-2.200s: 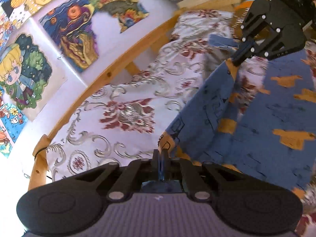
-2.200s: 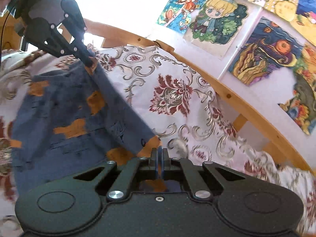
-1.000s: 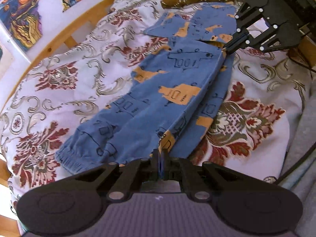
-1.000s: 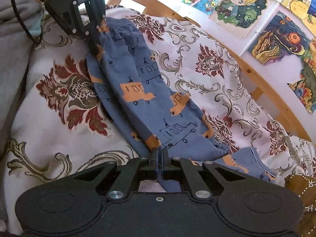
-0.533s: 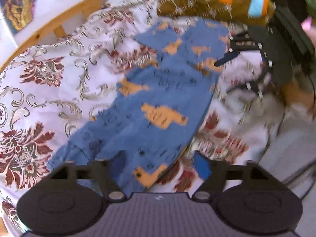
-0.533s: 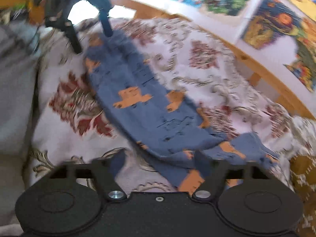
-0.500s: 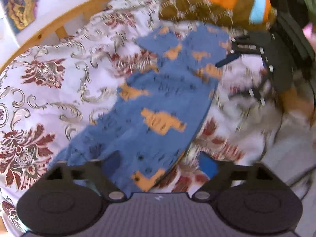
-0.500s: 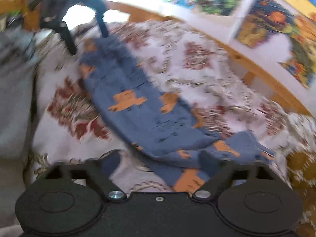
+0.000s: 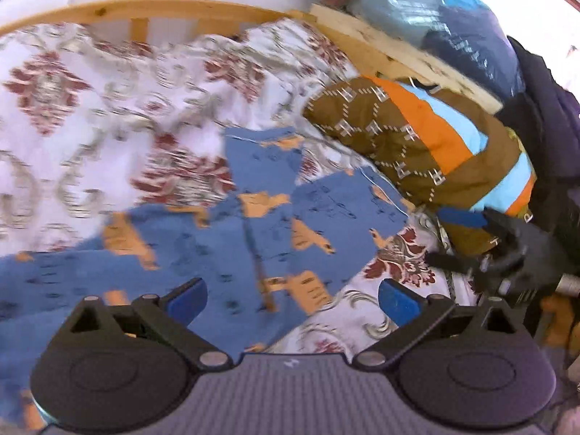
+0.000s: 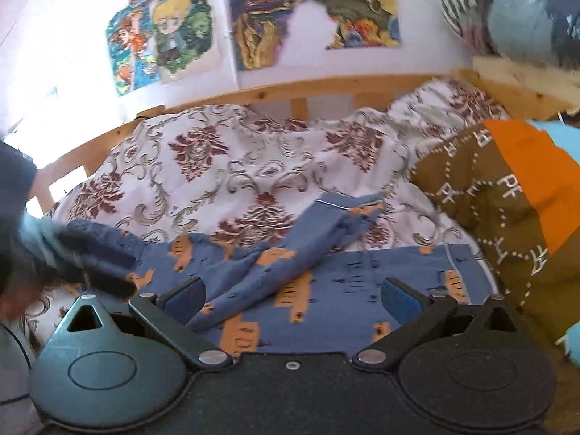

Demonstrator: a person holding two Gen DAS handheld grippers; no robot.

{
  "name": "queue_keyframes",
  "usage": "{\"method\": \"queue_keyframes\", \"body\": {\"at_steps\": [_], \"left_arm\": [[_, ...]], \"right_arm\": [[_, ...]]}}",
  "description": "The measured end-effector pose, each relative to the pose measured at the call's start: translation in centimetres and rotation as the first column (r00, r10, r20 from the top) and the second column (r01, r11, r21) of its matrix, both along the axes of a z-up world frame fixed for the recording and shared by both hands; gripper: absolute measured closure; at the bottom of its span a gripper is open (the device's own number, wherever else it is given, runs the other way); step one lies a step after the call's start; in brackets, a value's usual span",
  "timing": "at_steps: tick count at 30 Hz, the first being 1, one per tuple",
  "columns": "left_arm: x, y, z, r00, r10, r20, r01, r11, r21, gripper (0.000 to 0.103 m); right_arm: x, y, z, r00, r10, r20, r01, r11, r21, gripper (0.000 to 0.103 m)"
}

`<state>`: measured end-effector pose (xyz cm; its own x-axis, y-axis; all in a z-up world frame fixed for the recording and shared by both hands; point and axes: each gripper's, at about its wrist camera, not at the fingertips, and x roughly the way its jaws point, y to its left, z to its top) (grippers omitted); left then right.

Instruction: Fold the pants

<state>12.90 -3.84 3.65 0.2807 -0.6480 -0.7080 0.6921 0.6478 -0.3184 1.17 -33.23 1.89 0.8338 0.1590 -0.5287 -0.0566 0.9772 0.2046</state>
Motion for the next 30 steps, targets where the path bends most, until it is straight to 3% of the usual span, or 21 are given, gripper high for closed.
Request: {"method": "queue_keyframes", "body": {"at_steps": [6,9,13,17,20,22,23,25,26,28,30], "left_arm": [[-0.5,-3.9,-4.5,1.0,0.009,-0.028,-0.01,0.999,-0.04,0.0],[0.4,-3.4,-6.8,0.989,0.053,-0.141,-0.069,0.991,-0.111,0.0],[2.0,-1.8,-8.7,0.954,0.074,-0.291,-0.131,0.975,-0.181,0.0],[2.7,-1.2,-9.4,0.946,0.075,-0.315,-0.148,0.965,-0.214,0.003],[3.1,-0.9,-9.7,0.937,0.082,-0.339,-0.165,0.961,-0.222,0.012],[3.3,-0.9,-9.8,0.932,0.086,-0.352,-0.17,0.962,-0.215,0.024],[3.3,-0.9,-9.9,0.932,0.083,-0.354,-0.168,0.961,-0.218,0.028],[3.5,-0.9,-10.0,0.93,0.078,-0.359,-0.164,0.963,-0.214,0.045],[3.5,-1.0,-10.2,0.928,0.074,-0.364,-0.157,0.966,-0.205,0.047],[3.7,-1.2,-10.4,0.927,0.084,-0.365,-0.158,0.971,-0.18,0.058],[3.9,-1.2,-10.7,0.922,0.092,-0.375,-0.164,0.972,-0.165,0.064]], "right_arm": [[6.2,-3.0,0.9,0.976,0.161,-0.144,-0.168,0.985,-0.034,0.001],[10.5,-2.9,0.9,0.936,0.271,-0.224,-0.269,0.962,0.04,0.001],[16.0,-1.5,0.9,0.916,0.314,-0.248,-0.299,0.949,0.098,0.001],[21.0,0.7,0.1,0.902,0.324,-0.284,-0.296,0.945,0.138,0.001],[24.0,2.8,-0.9,0.884,0.322,-0.339,-0.307,0.947,0.098,0.01],[25.7,4.0,-1.8,0.871,0.307,-0.385,-0.305,0.95,0.067,0.017],[26.5,4.5,-2.3,0.865,0.295,-0.406,-0.3,0.952,0.052,0.025],[27.7,5.6,-3.2,0.857,0.25,-0.451,-0.281,0.96,-0.003,0.035],[28.1,6.1,-3.6,0.853,0.231,-0.468,-0.276,0.961,-0.029,0.041],[28.8,7.0,-4.5,0.841,0.191,-0.506,-0.268,0.96,-0.083,0.045],[29.4,7.9,-5.3,0.834,0.137,-0.535,-0.252,0.956,-0.149,0.05]]}}
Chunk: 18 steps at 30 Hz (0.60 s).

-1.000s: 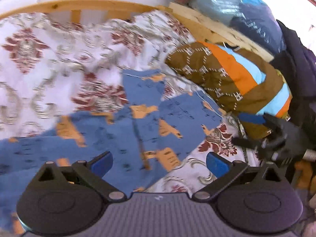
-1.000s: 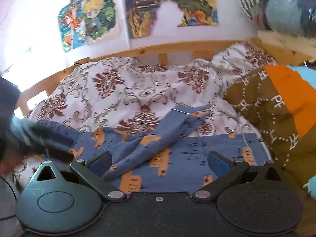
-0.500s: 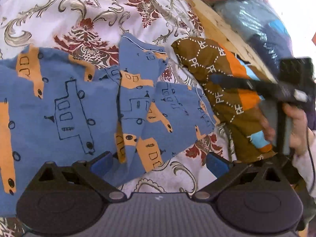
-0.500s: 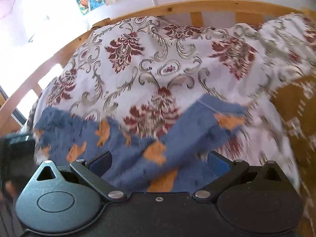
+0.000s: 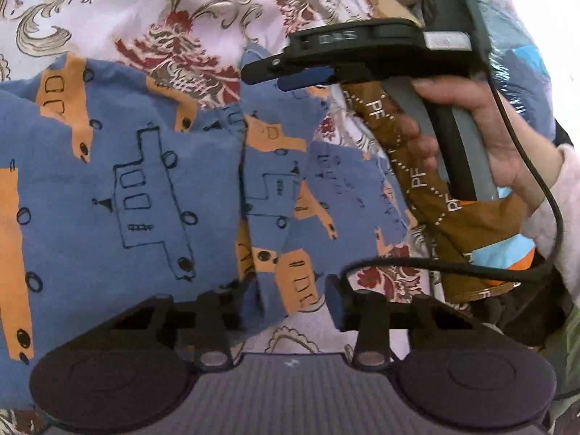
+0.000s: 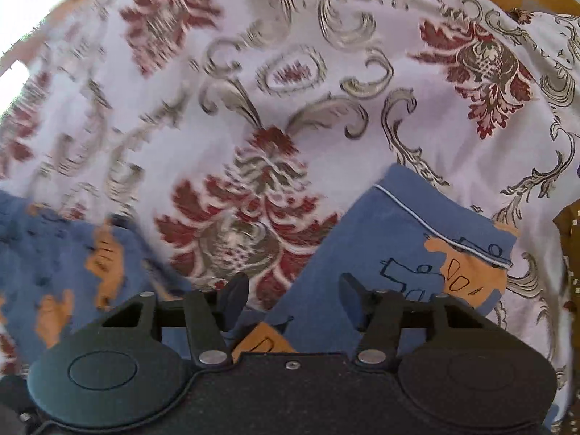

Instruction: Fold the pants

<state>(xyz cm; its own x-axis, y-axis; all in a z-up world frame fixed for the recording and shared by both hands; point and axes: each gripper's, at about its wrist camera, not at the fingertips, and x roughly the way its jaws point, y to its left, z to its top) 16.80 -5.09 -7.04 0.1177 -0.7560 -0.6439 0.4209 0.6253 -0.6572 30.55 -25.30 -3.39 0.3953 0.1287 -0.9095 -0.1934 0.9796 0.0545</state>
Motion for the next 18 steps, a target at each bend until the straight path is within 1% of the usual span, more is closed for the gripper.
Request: {"method": "queue_keyframes", "body": {"at_steps": [1,4,7,9,10,11,13,14,16,18], "left_arm": [[0.2,0.0,-0.1,1.0,0.003,-0.006,-0.003,1.0,0.003,0.068],[0.6,0.1,-0.5,0.999,0.015,-0.033,-0.015,1.0,0.002,0.073],[0.8,0.1,-0.7,0.999,0.018,-0.046,-0.018,1.0,-0.004,0.074],[0.9,0.1,-0.7,0.999,0.016,-0.043,-0.016,1.0,-0.002,0.074],[0.9,0.0,-0.7,0.999,0.015,-0.04,-0.015,1.0,0.003,0.076],[0.9,0.0,-0.7,0.999,0.015,-0.039,-0.015,1.0,0.01,0.078],[0.9,0.2,-0.7,0.999,0.019,-0.044,-0.019,1.0,0.013,0.082],[1.0,0.3,-0.7,0.999,0.021,-0.047,-0.021,1.0,0.013,0.082],[1.0,0.3,-0.6,0.999,0.022,-0.043,-0.022,1.0,0.013,0.086],[0.9,0.4,-0.2,1.0,0.02,-0.014,-0.02,1.0,0.016,0.089]], "right_arm": [[0.3,0.2,-0.3,1.0,-0.01,-0.005,0.01,1.0,-0.021,0.051],[1.1,0.6,-1.1,0.998,-0.06,-0.016,0.059,0.997,-0.05,0.05],[1.7,1.0,-1.6,0.996,-0.089,-0.019,0.087,0.993,-0.084,0.053],[1.9,0.8,-1.7,0.992,-0.127,-0.021,0.124,0.987,-0.099,0.074],[2.0,0.5,-1.7,0.988,-0.15,-0.023,0.147,0.984,-0.096,0.079],[2.1,0.2,-1.6,0.986,-0.164,-0.024,0.162,0.983,-0.082,0.087],[1.9,-0.8,-1.3,0.981,-0.195,-0.019,0.194,0.98,-0.041,0.097],[1.6,-1.2,-1.0,0.978,-0.206,-0.012,0.206,0.978,-0.025,0.101],[0.9,-2.1,-0.4,0.973,-0.229,0.017,0.229,0.973,0.012,0.101],[-0.2,-3.2,0.7,0.963,-0.262,0.063,0.258,0.964,0.067,0.101]]}}
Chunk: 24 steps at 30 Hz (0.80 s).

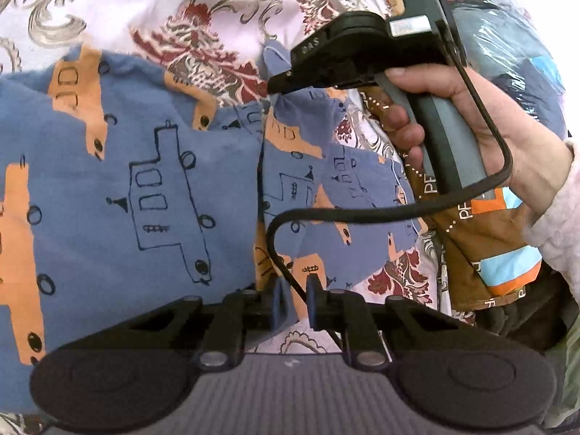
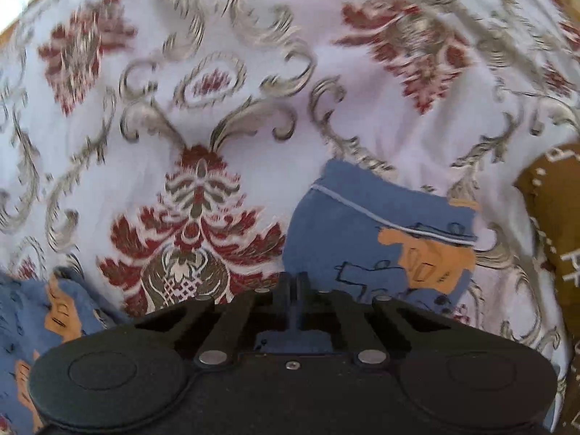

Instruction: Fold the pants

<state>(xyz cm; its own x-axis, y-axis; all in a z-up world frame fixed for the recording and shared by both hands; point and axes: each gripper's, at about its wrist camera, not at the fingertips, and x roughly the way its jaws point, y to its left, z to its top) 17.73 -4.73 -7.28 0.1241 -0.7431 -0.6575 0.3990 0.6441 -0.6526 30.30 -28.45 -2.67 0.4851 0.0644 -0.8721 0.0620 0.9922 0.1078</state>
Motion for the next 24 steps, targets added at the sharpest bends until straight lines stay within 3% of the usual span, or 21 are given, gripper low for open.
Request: {"method": "queue_keyframes", "body": {"at_steps": [5,10,16,20,24], "left_arm": [[-0.9,-0.2,1.5,0.994,-0.03,0.105,0.029,1.0,0.008,0.092],[-2.5,-1.0,3.0,0.968,-0.08,0.238,0.071,0.997,0.044,0.092],[-5.4,-3.2,3.5,0.896,-0.223,0.383,0.176,0.972,0.156,0.092],[-7.2,-4.8,2.8,0.846,-0.334,0.416,0.249,0.937,0.246,0.092],[-8.2,-5.6,2.0,0.816,-0.4,0.418,0.292,0.909,0.298,0.092]], "right_arm": [[-5.0,-3.8,3.7,0.975,-0.116,0.191,0.094,0.988,0.122,0.102],[-11.6,-7.8,5.3,0.918,-0.27,0.29,0.209,0.952,0.226,0.102],[-19.8,-10.4,3.2,0.838,-0.438,0.325,0.343,0.887,0.31,0.101],[-22.8,-10.7,0.5,0.804,-0.51,0.307,0.393,0.842,0.369,0.101],[-24.1,-10.6,-1.6,0.783,-0.539,0.31,0.416,0.824,0.384,0.101]]}}
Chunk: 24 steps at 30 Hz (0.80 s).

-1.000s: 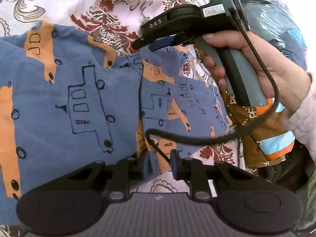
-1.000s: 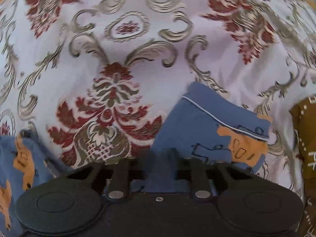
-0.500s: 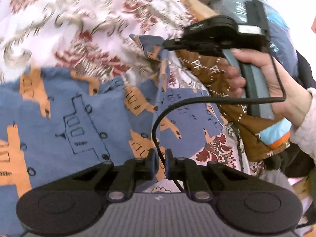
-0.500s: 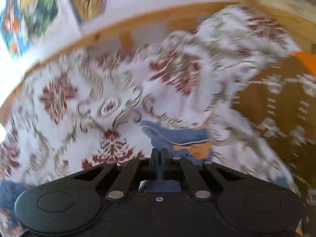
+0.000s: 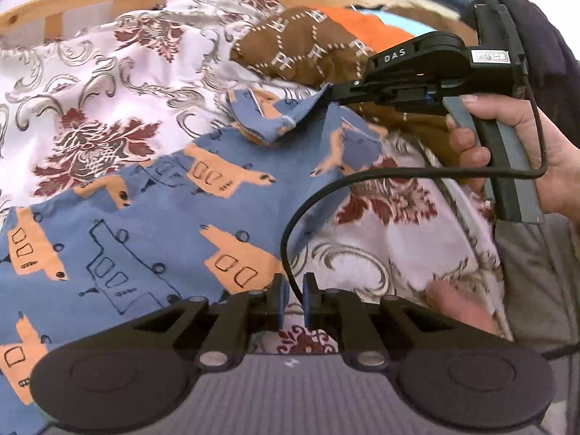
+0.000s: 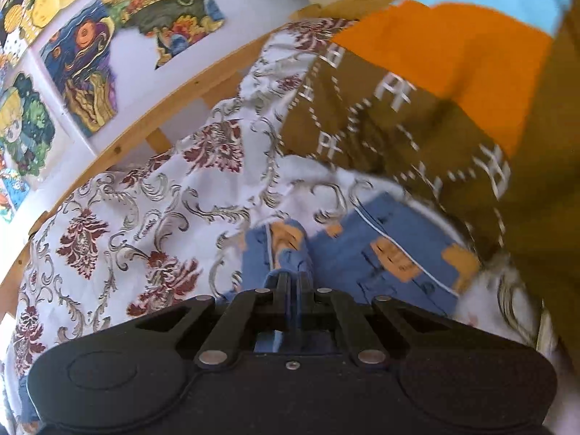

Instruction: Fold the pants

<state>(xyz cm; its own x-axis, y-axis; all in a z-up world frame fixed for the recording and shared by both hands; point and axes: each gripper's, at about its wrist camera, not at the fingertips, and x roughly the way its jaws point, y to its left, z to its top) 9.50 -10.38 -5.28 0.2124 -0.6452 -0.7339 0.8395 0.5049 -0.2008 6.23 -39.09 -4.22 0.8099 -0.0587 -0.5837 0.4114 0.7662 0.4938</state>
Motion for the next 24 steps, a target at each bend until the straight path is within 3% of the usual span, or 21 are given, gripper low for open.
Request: {"method": "queue_keyframes", "body": {"at_steps": [4,7,8,9,10,11,12,13,14,16,18,21,24], "left_arm": [[-0.6,-0.2,-0.4,1.0,-0.018,0.023,0.018,0.999,0.027,0.091],[-0.3,-0.1,-0.5,1.0,-0.023,0.0,0.023,1.0,0.016,0.089],[-0.1,0.0,-0.4,0.999,-0.027,-0.019,0.027,1.0,0.006,0.085],[0.0,0.2,-0.3,0.999,-0.029,-0.04,0.029,1.0,-0.01,0.074],[0.0,0.4,-0.1,0.998,-0.031,-0.055,0.029,0.999,-0.034,0.066],[0.2,0.7,0.2,0.997,-0.032,-0.07,0.027,0.998,-0.065,0.06],[0.4,1.0,0.5,0.995,-0.036,-0.089,0.028,0.995,-0.094,0.047],[0.7,1.3,0.8,0.994,-0.032,-0.105,0.019,0.992,-0.127,0.034],[1.0,1.7,1.2,0.993,-0.018,-0.121,-0.001,0.988,-0.155,0.028],[1.9,2.4,1.8,0.989,0.012,-0.146,-0.041,0.98,-0.196,0.003],[3.1,2.7,2.5,0.989,0.028,-0.146,-0.056,0.979,-0.198,0.0],[5.5,1.9,3.6,0.991,0.035,-0.131,-0.054,0.988,-0.142,0.0],[8.1,-0.2,4.7,0.994,-0.013,-0.106,0.006,0.998,-0.069,0.0]], "right_arm": [[-0.9,-0.5,-1.2,1.0,-0.026,-0.011,0.026,1.0,-0.001,0.099],[-1.3,-0.6,-1.4,0.999,-0.019,-0.043,0.019,1.0,-0.001,0.076],[-1.5,-0.6,-1.3,0.999,-0.013,-0.046,0.013,1.0,-0.006,0.06],[-1.8,-0.5,-1.0,0.999,-0.005,-0.044,0.004,1.0,-0.014,0.046],[-2.1,-0.4,-0.6,0.999,0.003,-0.045,-0.004,1.0,-0.029,0.038],[-2.4,-0.4,-0.2,0.999,0.006,-0.049,-0.008,0.999,-0.048,0.022],[-2.7,-0.3,0.3,0.999,0.007,-0.054,-0.011,0.997,-0.073,0.009],[-3.2,-0.2,0.9,0.998,0.01,-0.056,-0.016,0.994,-0.106,0.005],[-3.6,-0.1,1.3,0.998,0.015,-0.053,-0.022,0.991,-0.135,0.001],[-4.4,0.3,2.0,0.998,0.031,-0.061,-0.043,0.979,-0.201,0.001],[-5.0,0.7,2.1,0.997,0.022,-0.072,-0.039,0.969,-0.243,0.001],[-5.6,1.2,1.9,0.998,-0.017,-0.062,-0.001,0.962,-0.272,0.001],[-6.0,1.1,2.1,0.998,-0.055,-0.028,0.044,0.95,-0.309,0.001]]}}
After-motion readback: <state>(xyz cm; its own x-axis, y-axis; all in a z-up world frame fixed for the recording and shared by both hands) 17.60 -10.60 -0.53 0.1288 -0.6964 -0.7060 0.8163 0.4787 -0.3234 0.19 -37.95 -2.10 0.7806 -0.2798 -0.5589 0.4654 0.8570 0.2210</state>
